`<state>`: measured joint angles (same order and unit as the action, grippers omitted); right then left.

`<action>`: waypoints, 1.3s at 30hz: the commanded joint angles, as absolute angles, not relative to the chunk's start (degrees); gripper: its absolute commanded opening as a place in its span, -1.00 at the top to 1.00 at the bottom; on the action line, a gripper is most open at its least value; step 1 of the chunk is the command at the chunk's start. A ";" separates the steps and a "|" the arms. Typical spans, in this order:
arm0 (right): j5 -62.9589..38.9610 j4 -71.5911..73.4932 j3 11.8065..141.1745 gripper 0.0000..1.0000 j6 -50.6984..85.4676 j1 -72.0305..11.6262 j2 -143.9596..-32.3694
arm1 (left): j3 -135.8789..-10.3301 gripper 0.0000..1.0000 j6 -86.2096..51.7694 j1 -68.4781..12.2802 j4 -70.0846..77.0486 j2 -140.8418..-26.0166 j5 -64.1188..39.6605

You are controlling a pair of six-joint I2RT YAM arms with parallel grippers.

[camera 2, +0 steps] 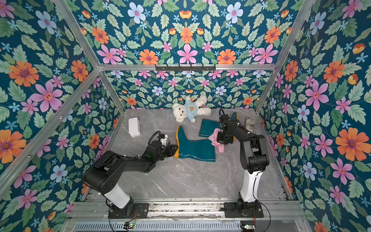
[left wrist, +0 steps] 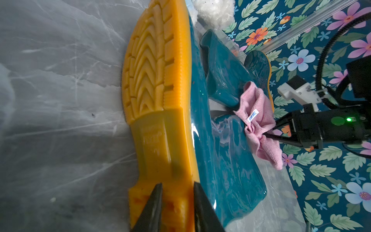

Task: Wipe the rubber boots with a cloth
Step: Wipe the dirt off the rubber boot.

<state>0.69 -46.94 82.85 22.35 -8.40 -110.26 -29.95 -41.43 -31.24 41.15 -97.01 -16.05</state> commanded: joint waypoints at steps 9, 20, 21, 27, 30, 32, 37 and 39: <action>-0.38 -45.93 94.17 1.00 21.16 -16.25 -110.98 | -29.27 0.45 -39.99 -31.54 12.84 -100.21 -16.61; -5.92 -59.90 141.19 1.00 21.89 -28.48 -140.83 | -29.22 0.45 -40.00 -31.64 12.92 -100.02 -16.50; -6.33 -61.11 144.70 1.00 21.81 -28.72 -142.77 | -28.97 0.45 -40.13 -31.54 13.08 -100.03 -16.52; -10.55 -60.88 147.68 1.00 22.00 -30.72 -146.04 | -28.62 0.45 -40.32 -31.56 13.78 -100.40 -16.55; -11.28 -59.72 141.62 1.00 21.14 -32.15 -143.89 | -28.65 0.45 -40.35 -31.58 14.04 -100.55 -16.69; -11.40 -58.59 136.59 1.00 20.39 -33.27 -141.58 | -28.65 0.45 -40.49 -31.63 14.15 -100.55 -16.61; -12.17 -57.36 127.47 1.00 19.41 -35.75 -137.05 | -28.52 0.45 -40.59 -31.62 14.14 -100.40 -16.42; -12.22 -56.59 123.73 1.00 19.21 -36.82 -135.25 | -28.48 0.45 -40.63 -31.59 14.13 -100.28 -16.33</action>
